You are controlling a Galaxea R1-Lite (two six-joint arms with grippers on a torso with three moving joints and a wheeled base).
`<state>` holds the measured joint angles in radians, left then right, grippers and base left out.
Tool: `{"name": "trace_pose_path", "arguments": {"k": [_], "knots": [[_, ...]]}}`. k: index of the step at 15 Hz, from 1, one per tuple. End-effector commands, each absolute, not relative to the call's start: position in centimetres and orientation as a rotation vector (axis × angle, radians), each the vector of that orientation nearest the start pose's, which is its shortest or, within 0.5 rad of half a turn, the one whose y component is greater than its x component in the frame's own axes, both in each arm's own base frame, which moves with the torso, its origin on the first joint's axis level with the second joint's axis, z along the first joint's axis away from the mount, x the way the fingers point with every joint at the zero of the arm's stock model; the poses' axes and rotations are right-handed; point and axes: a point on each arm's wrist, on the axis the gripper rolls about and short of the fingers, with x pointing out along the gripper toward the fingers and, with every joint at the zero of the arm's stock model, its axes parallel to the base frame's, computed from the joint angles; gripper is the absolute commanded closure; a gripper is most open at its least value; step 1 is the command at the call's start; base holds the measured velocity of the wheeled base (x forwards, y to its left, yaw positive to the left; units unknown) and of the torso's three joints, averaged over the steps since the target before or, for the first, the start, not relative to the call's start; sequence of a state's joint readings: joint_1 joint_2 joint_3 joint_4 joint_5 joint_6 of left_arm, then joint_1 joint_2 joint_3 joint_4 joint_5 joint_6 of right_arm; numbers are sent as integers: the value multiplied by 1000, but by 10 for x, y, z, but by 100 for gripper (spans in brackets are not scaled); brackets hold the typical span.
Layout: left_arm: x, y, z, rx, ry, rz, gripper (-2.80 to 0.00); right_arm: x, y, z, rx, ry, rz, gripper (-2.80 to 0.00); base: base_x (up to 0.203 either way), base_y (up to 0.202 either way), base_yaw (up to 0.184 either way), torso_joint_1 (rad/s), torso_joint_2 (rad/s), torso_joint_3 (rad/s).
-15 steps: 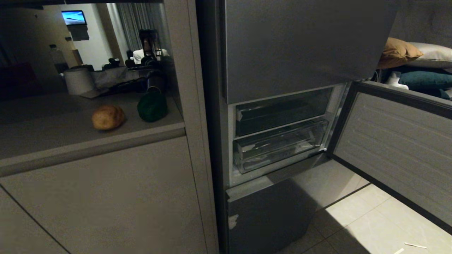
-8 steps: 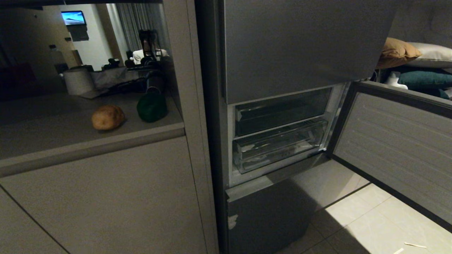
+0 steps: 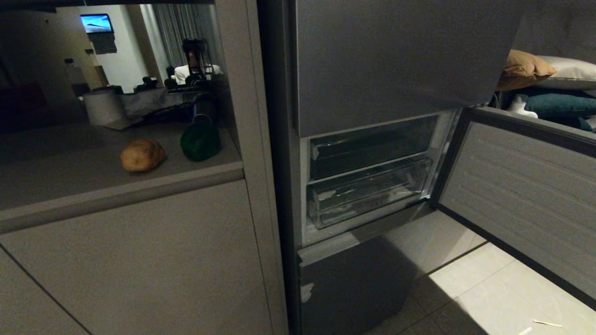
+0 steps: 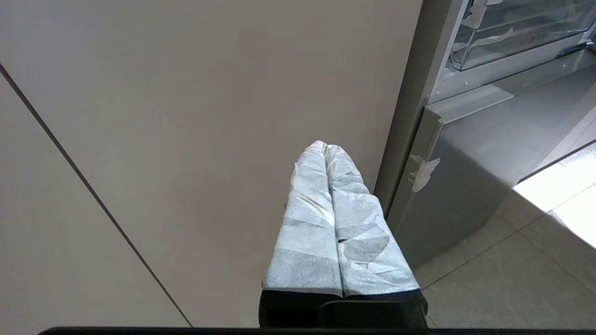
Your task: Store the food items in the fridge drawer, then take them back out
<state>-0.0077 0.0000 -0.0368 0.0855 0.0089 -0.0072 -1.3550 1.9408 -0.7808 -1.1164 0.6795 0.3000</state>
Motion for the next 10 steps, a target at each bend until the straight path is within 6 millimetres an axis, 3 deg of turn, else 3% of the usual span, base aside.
{"name": "trace_pose_path", "arguments": {"k": [1,10], "knots": [[-26,0,77,-7,49,2,0,83,-324,151,317,-84,-675,0,0,0,0,0,0,0],[-26,0,77,-7,49,0,0,68,-313,149,329,-77,-724,0,0,0,0,0,0,0]]}}
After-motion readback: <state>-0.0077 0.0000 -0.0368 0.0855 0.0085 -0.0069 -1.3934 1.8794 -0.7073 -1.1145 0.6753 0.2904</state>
